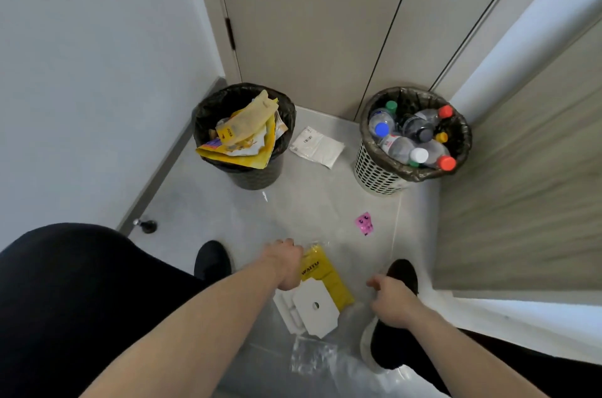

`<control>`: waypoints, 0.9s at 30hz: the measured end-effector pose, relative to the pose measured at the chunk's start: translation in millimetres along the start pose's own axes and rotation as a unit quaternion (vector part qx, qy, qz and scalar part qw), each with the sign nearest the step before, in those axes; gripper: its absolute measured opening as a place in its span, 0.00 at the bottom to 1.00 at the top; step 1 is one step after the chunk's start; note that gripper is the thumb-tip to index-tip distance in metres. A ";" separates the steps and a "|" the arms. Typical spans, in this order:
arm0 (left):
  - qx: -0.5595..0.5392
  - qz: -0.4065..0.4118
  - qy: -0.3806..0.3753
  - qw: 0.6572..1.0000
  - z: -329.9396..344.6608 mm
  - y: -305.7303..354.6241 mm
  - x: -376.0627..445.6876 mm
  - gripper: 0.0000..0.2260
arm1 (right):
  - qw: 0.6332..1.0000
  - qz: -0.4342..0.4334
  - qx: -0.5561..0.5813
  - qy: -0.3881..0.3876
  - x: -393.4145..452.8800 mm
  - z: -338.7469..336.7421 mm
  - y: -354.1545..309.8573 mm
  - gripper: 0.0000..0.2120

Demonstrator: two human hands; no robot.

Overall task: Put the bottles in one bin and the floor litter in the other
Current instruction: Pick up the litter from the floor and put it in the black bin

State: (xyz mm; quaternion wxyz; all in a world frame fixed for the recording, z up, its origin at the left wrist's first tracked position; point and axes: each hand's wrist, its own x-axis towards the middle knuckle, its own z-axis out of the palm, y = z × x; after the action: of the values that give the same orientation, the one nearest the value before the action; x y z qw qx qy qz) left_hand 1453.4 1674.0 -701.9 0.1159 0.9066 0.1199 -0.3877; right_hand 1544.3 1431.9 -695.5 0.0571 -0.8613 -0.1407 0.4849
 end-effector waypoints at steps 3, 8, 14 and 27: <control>-0.038 -0.031 -0.038 0.998 31.9 -1.6 7.0 0.23 | 0.999 0.029 0.033 -0.033 8.2 37.9 21.0 0.26; -0.043 -0.047 -0.074 0.995 61.9 0.6 25.6 0.24 | 0.986 0.097 0.093 -0.101 18.8 82.3 36.2 0.29; -0.012 -0.006 -0.037 0.999 81.0 19.2 59.2 0.36 | 0.965 0.163 0.142 -0.148 33.0 134.5 35.4 0.30; 0.212 0.172 -0.040 0.961 103.1 43.4 137.3 0.51 | 0.952 0.230 0.187 -0.075 71.3 200.5 33.7 0.40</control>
State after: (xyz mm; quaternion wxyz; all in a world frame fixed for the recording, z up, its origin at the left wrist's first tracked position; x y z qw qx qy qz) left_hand 1489.2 1619.2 -866.5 -0.0089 0.9009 -0.1274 -0.4147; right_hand 1414.9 1413.3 -866.7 0.0931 -0.8055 0.1506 0.5656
